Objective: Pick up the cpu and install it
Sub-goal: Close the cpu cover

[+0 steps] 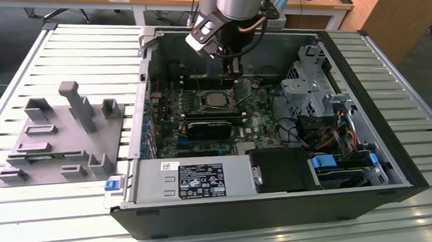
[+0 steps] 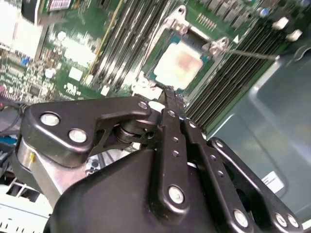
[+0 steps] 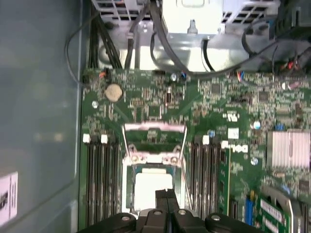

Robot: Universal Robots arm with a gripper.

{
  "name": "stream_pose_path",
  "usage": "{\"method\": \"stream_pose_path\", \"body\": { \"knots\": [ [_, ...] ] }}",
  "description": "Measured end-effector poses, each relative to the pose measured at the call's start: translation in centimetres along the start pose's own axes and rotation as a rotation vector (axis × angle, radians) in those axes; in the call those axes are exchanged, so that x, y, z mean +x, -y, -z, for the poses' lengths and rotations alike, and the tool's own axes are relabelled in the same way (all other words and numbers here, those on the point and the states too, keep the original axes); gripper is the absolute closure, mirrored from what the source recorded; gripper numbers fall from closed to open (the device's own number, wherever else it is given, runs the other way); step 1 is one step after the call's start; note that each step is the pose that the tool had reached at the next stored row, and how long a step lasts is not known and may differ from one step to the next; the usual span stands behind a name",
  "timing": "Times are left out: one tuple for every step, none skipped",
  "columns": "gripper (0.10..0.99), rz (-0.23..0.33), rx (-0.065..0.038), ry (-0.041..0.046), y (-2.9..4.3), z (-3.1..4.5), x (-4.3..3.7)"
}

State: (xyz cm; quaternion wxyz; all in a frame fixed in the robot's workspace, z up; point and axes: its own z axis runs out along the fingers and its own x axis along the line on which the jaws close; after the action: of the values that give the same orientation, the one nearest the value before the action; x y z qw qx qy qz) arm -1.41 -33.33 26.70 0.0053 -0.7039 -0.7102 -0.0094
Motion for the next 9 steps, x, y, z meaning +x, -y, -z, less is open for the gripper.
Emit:
{"method": "stream_pose_path", "body": {
  "knots": [
    [0.980, 0.004, 0.000, -0.0004, -0.06, 0.00, 0.00],
    [0.980, 0.008, 0.000, -0.0001, -0.06, 0.08, 0.00],
    [0.980, 0.010, 0.000, -0.0001, -0.06, 0.16, 0.00],
    [0.980, 0.012, 0.000, -0.0003, -0.06, 0.26, 0.00],
    [0.980, 0.014, 0.000, -0.0003, -0.06, 0.32, 0.00],
    [0.980, 0.015, 0.000, -0.0005, -0.07, 0.32, 0.00],
    [0.980, 0.015, 0.000, -0.0006, -0.08, 0.32, -0.03],
    [0.980, 0.015, 0.000, -0.0006, -0.10, 0.32, -0.05],
    [0.980, 0.015, 0.000, -0.0005, -0.14, 0.32, -0.06]
  ]
}}
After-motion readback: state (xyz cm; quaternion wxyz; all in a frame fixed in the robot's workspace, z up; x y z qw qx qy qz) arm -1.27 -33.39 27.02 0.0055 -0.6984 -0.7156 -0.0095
